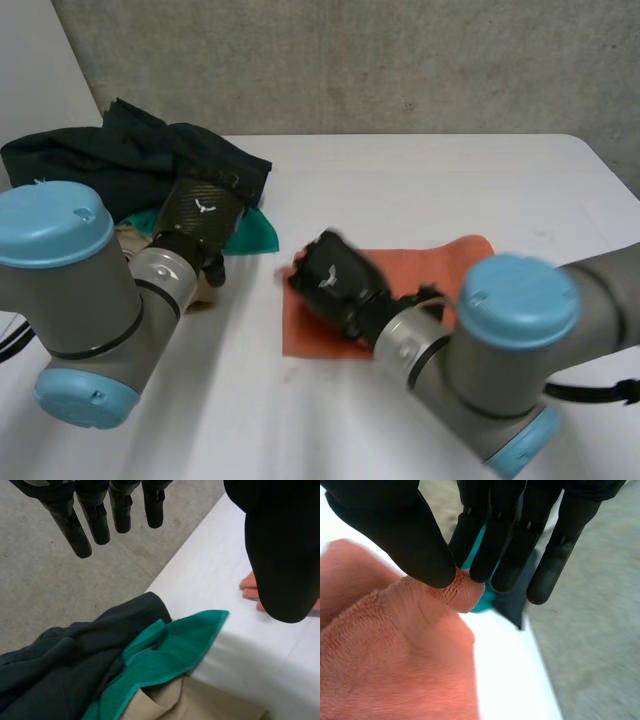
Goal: Fold the laundry.
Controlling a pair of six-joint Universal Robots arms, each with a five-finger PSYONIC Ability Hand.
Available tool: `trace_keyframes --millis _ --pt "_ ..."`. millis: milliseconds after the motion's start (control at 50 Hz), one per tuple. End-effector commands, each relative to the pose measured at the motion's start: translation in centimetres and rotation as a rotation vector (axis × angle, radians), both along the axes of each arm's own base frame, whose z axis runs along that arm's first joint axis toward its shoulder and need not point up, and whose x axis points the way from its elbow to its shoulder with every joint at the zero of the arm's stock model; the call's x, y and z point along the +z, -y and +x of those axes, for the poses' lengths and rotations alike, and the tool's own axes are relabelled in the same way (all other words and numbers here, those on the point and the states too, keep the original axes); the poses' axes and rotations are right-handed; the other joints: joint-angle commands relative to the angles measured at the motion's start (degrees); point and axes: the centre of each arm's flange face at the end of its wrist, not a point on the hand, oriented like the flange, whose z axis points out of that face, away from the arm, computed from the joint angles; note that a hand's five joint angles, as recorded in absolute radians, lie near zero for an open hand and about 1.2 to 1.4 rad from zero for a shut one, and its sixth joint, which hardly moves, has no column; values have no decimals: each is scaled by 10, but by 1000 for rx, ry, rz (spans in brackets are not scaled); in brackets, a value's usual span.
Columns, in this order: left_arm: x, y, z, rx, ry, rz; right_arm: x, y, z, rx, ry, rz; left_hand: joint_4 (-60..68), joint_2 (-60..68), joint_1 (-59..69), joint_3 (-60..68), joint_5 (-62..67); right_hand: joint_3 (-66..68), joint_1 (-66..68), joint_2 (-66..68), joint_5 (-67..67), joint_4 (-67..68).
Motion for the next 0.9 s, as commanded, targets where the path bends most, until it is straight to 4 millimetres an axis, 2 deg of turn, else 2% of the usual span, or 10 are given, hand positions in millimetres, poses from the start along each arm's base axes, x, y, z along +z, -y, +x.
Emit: trace_keyframes --millis 20,120,160,340,440,500,540,680,800,900 --pt "-2 -8 -9 -32 2 1 -18 -2 -3 -59 -60 3 -16 -17 -10 -19 -28 -346 -318 -344 -342 -347" --pt "8 -9 -17 -52 -22 -37 26 18 -26 -223 97 54 -16 -17 -10 -19 -28 -525 -497 -524 -521 -527" --pt "17 -11 -26 -76 -46 -75 43 41 -56 -351 157 90 -16 -17 -10 -19 -28 -525 -497 -524 -521 -527" --pt "29 -25 -53 -155 -86 -135 0 55 -132 -614 2 374 -16 -17 -10 -19 -28 -525 -497 -524 -521 -527" --pt "21 -29 -60 -175 -78 -120 -15 74 -167 -729 -64 339 -16 -17 -10 -19 -28 -303 -275 -301 -299 -304" --pt "19 -30 -61 -179 -75 -113 -13 87 -178 -767 -83 254 -16 -17 -10 -19 -28 -2 26 0 2 -4" --pt "17 -30 -60 -175 -73 -109 -7 95 -178 -786 -89 184 -16 -17 -10 -19 -28 174 202 175 178 172" --pt "14 -32 -55 -164 -62 -95 20 103 -154 -762 -43 69 -16 -17 -10 -19 -28 175 203 176 179 173" --pt "27 -25 -35 -112 -74 -116 50 70 -86 -548 108 45 -16 -17 -10 -19 -28 175 203 176 179 173" --pt "30 -15 -19 -59 -96 -109 40 26 -39 -269 185 152 -16 -17 -10 -19 -28 175 203 176 179 173"
